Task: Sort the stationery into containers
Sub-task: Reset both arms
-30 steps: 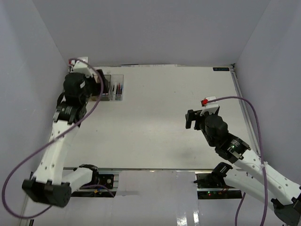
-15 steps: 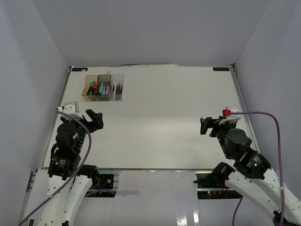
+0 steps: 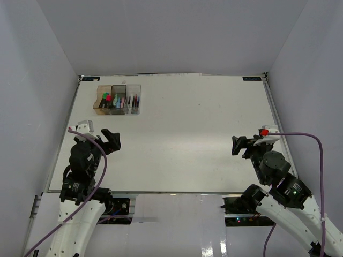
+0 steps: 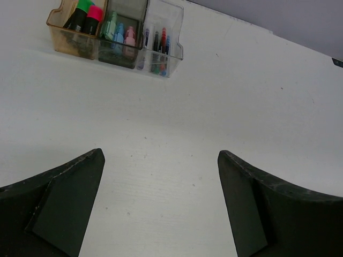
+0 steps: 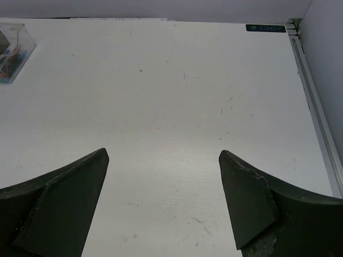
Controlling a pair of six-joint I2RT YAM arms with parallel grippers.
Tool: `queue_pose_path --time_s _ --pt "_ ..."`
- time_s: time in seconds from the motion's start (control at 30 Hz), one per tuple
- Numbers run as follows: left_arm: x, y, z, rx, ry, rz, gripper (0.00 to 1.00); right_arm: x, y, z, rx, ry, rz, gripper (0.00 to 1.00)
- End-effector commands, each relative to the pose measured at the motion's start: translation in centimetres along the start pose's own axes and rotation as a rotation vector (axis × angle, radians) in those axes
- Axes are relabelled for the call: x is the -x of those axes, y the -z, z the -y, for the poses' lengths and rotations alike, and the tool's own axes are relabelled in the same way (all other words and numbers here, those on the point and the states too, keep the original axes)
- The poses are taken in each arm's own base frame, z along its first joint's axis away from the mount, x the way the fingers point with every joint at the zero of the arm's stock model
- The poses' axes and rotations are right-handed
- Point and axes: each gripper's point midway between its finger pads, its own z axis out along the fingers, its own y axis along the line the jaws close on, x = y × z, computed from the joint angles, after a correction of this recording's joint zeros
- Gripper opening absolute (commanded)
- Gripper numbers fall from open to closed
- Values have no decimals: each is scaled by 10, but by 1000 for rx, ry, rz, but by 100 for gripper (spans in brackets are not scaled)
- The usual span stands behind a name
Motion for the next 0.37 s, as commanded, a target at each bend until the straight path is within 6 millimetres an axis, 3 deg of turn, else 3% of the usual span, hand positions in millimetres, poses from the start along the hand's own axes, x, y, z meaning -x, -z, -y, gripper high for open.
queue_pose_path --time_s 0.0,0.33 --pt "3 -2 0 1 9 19 98 0 -2 4 -28 -2 4 90" --pt "2 -3 -1 5 11 22 98 1 -1 4 -25 -14 13 90"
